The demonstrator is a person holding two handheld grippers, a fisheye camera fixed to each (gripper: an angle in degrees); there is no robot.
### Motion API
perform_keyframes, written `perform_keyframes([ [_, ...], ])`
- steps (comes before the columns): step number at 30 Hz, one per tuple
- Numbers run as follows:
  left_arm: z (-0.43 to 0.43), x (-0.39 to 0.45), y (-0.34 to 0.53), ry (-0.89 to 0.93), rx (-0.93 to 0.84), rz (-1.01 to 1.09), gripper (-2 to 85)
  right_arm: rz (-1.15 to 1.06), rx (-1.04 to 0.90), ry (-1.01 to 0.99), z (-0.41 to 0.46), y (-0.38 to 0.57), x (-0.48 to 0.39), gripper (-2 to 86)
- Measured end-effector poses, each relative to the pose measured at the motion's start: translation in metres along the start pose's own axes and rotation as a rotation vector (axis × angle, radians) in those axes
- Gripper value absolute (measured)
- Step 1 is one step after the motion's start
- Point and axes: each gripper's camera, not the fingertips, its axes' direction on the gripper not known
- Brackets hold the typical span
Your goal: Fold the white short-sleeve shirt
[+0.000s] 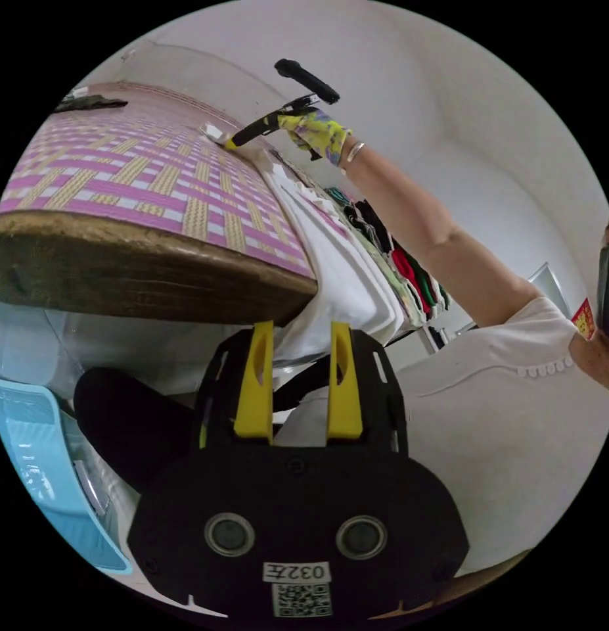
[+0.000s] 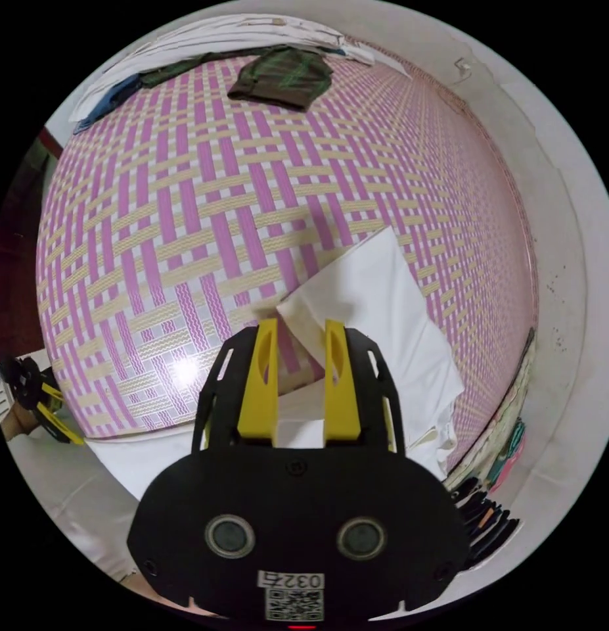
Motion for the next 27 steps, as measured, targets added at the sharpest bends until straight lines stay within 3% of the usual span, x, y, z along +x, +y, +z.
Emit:
perform_keyframes([
  [5,0.008,-0.032,0.003,0.026,-0.038,0.020,4.7,0.062,0.025,-0.072,0.001,0.011,0.023,4.9],
  [10,-0.002,-0.036,0.006,0.121,-0.073,0.110,-0.6,0.263,0.231,-0.214,-0.029,0.059,0.085,4.0],
  [18,-0.054,0.028,-0.061,0.248,-0.104,0.329,-1.1,0.791,0.941,-0.946,-0.035,0.300,0.264,0.6],
  [22,-0.023,0.074,-0.105,0.316,-0.224,0.427,-1.2,0.989,1.094,-0.950,-0.007,0.418,0.301,-0.2],
  [27,0.089,0.096,-0.130,0.302,-0.543,0.435,-1.2,1.302,1.020,-0.869,0.069,0.539,0.316,-0.4],
])
